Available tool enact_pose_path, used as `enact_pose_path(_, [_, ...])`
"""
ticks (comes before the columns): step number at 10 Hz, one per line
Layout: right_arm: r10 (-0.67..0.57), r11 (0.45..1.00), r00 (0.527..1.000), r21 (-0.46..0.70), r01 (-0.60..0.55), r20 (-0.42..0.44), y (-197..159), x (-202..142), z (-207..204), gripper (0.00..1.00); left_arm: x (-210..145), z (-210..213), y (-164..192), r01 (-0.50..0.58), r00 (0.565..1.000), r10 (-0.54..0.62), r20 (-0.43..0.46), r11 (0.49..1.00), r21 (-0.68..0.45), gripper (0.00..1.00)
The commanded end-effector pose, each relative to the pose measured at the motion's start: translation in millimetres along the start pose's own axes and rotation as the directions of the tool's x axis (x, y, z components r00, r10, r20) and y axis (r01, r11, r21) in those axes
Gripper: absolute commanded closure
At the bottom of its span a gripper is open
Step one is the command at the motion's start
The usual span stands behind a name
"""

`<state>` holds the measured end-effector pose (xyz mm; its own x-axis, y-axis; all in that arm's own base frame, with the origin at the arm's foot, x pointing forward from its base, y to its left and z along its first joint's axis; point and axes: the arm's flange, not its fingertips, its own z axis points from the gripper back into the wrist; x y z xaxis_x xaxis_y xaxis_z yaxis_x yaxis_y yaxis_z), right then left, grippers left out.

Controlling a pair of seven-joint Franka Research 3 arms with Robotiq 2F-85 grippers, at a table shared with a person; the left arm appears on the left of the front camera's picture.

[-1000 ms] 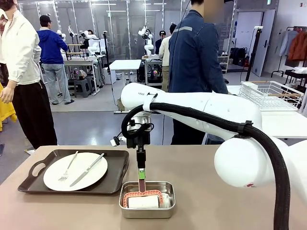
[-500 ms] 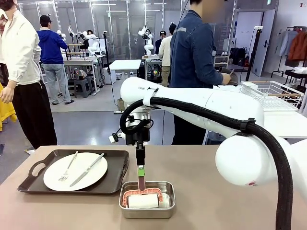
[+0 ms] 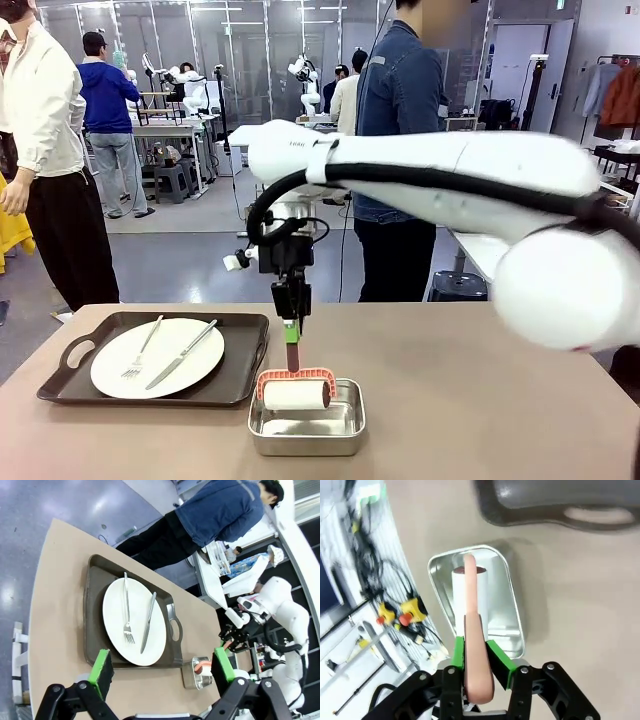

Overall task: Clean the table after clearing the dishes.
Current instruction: When the left (or right) Handle tray is removed, use the left hand (or right hand) to clean the left (or right) side of the table with the Lint Roller.

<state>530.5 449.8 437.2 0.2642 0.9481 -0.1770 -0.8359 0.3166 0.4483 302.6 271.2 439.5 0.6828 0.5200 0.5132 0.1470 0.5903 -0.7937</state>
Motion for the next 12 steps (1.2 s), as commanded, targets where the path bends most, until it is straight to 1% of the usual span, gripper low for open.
enact_pose_path(1, [-0.142,0.989,0.988,-0.039,0.144,0.062,70,-99,-62,1.00,0,2,1,0.016,1.000,-0.016,0.001,1.000,-0.013,0.00])
enact_pose_path(2, [-0.201,0.978,0.977,-0.045,0.204,0.072,85,-112,-62,1.00,0,2,1,0.016,1.000,-0.016,0.001,1.000,-0.013,0.00])
enact_pose_path(3, [-0.332,0.936,0.937,-0.085,0.341,0.109,109,-129,-61,1.00,0,2,1,0.016,1.000,-0.016,0.001,1.000,-0.013,0.00])
enact_pose_path(4, [-0.382,0.909,0.910,-0.114,0.401,0.161,124,-139,-59,1.00,0,2,1,0.016,1.000,-0.016,0.001,1.000,-0.013,0.00])
enact_pose_path(5, [-0.446,0.861,0.853,-0.129,0.492,0.273,144,-160,-53,1.00,0,2,1,0.016,1.000,-0.016,0.001,1.000,-0.013,0.00])
enact_pose_path(6, [-0.485,0.816,0.772,-0.103,0.568,0.411,155,-186,-42,1.00,0,2,1,0.016,1.000,-0.016,0.001,1.000,-0.013,0.00])
enact_pose_path(7, [-0.561,0.729,0.637,-0.050,0.683,0.528,158,-219,-32,1.00,0,2,1,0.016,1.000,-0.016,0.001,1.000,-0.013,0.00])
enact_pose_path(8, [-0.567,0.668,0.507,0.002,0.744,0.649,159,-246,-26,1.00,0,2,1,0.016,1.000,-0.016,0.001,1.000,-0.013,0.00])
enact_pose_path(9, [-0.583,0.637,0.435,0.054,0.769,0.686,153,-266,-29,1.00,0,2,1,0.016,1.000,-0.016,0.001,1.000,-0.013,0.00])
enact_pose_path(10, [-0.615,0.606,0.366,0.121,0.786,0.699,144,-280,-32,1.00,0,2,1,0.016,1.000,-0.016,0.001,1.000,-0.013,0.00])
enact_pose_path(11, [-0.650,0.601,0.295,0.236,0.764,0.701,138,-298,-34,1.00,0,2,1,0.016,1.000,-0.016,0.001,1.000,-0.013,0.00])
enact_pose_path(12, [-0.679,0.595,0.270,0.297,0.747,0.682,131,-313,-36,1.00,0,2,1,0.016,1.000,-0.016,0.001,1.000,-0.013,0.00])
